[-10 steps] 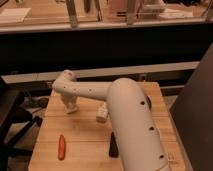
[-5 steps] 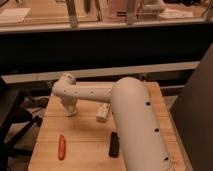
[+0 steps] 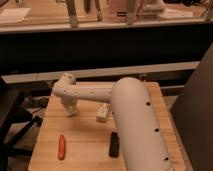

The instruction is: Wipe the white sponge on the table

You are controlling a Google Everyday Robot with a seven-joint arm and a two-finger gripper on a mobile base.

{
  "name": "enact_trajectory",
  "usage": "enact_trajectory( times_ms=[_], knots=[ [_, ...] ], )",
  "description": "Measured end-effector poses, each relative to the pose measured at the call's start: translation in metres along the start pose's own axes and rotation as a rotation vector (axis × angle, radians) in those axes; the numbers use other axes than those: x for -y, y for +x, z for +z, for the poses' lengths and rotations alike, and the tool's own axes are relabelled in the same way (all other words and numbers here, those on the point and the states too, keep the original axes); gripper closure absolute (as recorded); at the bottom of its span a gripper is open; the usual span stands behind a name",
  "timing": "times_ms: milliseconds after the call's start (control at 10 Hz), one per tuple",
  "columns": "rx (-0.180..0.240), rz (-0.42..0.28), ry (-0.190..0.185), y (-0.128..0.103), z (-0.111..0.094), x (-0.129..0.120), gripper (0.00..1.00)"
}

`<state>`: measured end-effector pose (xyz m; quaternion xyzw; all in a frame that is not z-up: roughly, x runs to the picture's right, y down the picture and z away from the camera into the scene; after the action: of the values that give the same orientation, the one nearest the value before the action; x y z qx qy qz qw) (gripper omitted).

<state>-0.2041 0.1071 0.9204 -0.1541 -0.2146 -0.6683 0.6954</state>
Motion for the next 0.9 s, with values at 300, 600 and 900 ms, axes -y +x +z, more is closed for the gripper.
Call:
enact_trajectory(
  times_ms=[300,600,900],
  knots=[
    [0.001,-0.003,0.001,-0.0039,-0.0011,-0.0088,1.00],
    [-0.002,-0.008,-0.001,-0.0038,-0.0012,-0.0081,1.00],
    [-0.002,-0.013,0.002,-0.0076,-0.0014,-0.0124,1.00]
  ],
)
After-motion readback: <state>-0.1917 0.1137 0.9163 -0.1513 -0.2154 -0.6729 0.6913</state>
